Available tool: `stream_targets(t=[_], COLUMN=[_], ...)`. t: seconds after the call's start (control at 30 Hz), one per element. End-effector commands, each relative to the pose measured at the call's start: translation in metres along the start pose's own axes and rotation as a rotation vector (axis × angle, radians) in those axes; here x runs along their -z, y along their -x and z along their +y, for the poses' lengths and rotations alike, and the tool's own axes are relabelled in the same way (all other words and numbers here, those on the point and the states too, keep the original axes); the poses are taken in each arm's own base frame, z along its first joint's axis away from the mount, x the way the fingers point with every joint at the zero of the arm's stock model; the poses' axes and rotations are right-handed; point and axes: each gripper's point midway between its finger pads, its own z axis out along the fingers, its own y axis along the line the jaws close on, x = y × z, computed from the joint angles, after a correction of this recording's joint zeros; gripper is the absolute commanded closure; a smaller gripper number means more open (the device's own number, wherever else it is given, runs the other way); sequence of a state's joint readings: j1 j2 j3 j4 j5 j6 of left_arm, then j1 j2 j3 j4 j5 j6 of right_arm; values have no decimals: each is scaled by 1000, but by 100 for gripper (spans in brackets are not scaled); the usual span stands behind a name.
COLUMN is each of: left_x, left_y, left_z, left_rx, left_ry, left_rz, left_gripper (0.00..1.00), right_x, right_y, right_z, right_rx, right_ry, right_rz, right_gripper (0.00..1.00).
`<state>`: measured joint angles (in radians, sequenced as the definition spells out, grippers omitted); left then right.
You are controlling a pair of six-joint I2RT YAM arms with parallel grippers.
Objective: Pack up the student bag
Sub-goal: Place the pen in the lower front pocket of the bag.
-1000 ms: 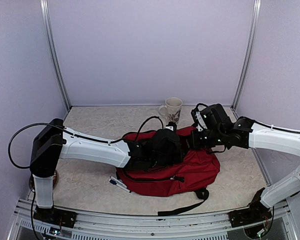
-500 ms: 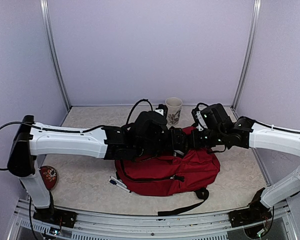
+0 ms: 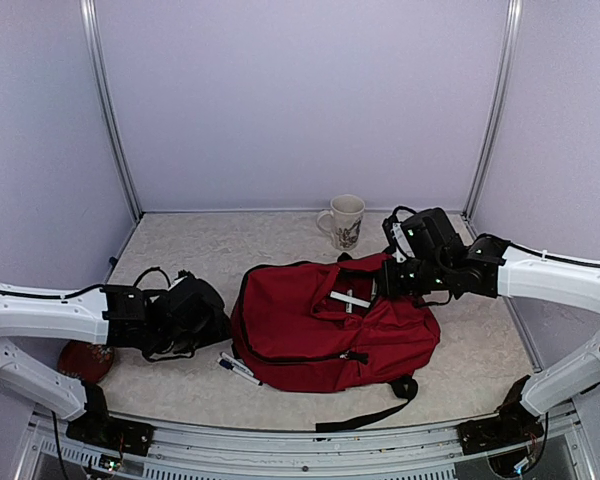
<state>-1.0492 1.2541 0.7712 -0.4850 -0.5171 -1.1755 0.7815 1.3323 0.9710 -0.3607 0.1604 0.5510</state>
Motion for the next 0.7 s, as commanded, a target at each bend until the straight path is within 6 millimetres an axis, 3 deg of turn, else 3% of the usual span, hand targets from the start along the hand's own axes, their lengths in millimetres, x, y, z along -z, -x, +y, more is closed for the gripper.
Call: stream_targets(t=[0.0, 0.1, 0.43, 0.67], left_x=[-11, -23, -47, -58], left_y=[-31, -46, -99, -109], left_z=[28, 33, 30, 30], left_rx=[54, 19, -86, -149], left_ry=[78, 110, 203, 263], left_rz=[95, 136, 258, 268], left_gripper=[39, 46, 43, 44], right_x=[0, 3, 8, 8], right_y=[16, 17, 17, 20], right_z=[-2, -3, -8, -6], right_rx=[-23, -24, -23, -18], right_ry=[2, -2, -23, -21], right_rz=[-52, -60, -65, -65], right_gripper=[100, 100, 100, 100])
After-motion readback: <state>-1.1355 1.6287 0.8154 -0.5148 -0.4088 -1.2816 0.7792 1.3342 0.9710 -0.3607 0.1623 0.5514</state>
